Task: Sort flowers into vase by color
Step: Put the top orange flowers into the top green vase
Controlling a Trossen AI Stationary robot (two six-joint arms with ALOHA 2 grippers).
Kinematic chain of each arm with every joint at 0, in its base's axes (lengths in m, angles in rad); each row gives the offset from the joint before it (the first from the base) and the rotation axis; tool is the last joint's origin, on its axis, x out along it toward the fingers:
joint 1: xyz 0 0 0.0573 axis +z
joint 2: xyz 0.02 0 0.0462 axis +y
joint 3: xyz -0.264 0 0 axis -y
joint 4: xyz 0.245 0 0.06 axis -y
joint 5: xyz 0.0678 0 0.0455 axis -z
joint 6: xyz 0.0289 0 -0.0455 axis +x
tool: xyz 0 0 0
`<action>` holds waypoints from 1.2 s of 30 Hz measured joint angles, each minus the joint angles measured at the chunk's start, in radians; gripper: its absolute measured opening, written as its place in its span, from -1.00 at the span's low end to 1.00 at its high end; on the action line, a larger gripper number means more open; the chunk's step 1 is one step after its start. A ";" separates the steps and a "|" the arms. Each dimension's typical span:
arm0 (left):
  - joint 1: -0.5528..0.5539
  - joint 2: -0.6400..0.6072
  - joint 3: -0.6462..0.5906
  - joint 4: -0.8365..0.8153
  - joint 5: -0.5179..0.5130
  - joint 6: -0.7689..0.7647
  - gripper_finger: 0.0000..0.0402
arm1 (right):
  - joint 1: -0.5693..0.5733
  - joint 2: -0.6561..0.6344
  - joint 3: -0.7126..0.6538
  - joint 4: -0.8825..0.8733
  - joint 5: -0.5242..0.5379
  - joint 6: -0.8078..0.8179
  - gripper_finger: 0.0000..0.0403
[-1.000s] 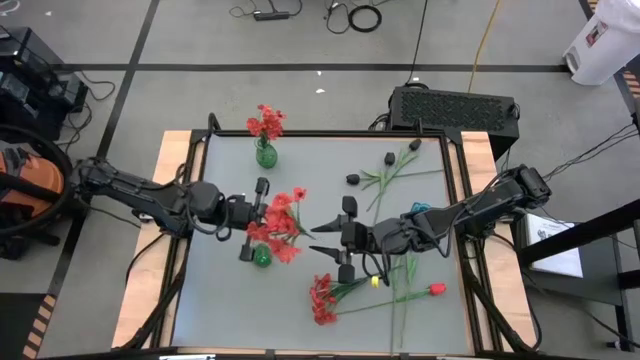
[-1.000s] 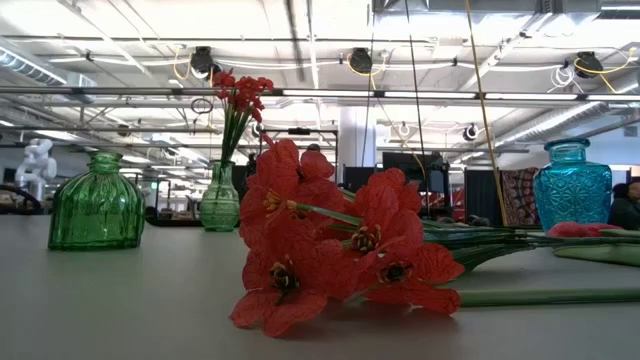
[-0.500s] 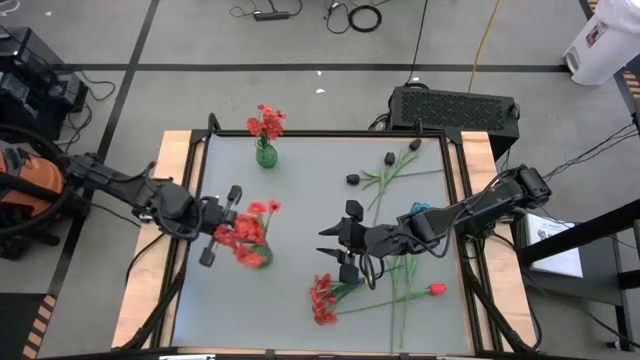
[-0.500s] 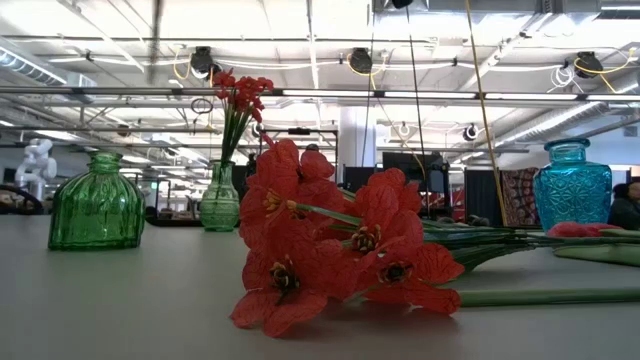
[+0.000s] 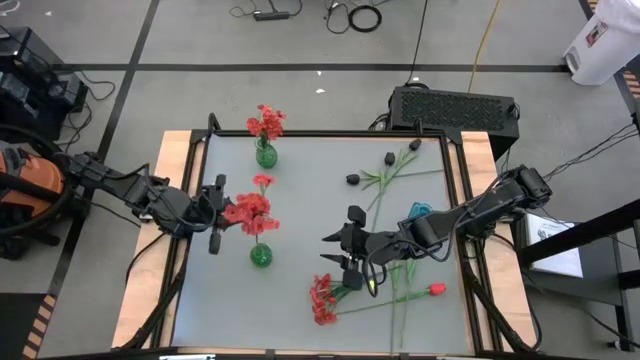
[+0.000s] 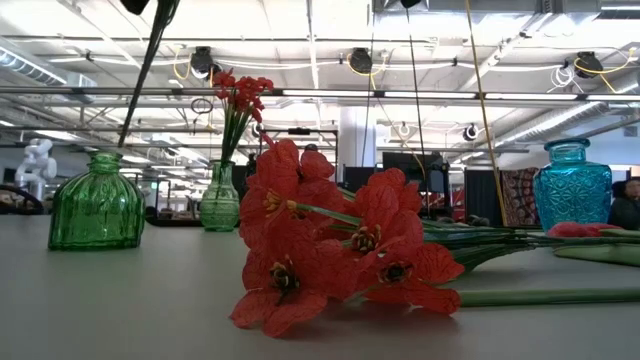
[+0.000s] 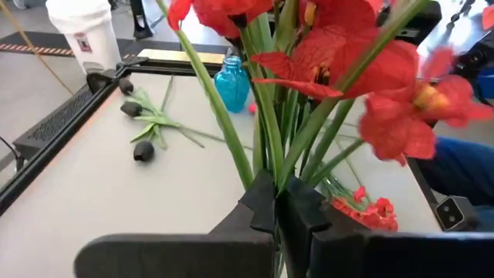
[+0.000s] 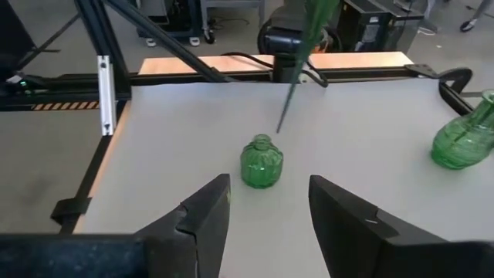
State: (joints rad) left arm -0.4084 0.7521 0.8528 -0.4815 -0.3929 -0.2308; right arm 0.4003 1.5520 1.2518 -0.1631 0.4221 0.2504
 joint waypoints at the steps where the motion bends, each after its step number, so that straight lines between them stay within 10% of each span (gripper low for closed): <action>1: 0.000 0.000 -0.003 0.000 -0.001 0.000 -0.99 | 0.005 0.000 0.000 -0.001 0.000 0.000 -0.16; 20: -0.046 -0.080 -0.125 0.148 -0.032 0.047 -0.99 | 0.039 0.000 0.000 -0.027 0.064 -0.003 -0.16; 36: -0.031 -0.116 -0.120 0.317 -0.577 0.347 -0.99 | 0.040 0.007 0.000 -0.049 0.077 0.018 -0.16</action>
State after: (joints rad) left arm -0.4393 0.6357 0.7330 -0.1650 -0.9700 0.1165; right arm 0.4400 1.5591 1.2520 -0.2125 0.4990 0.2687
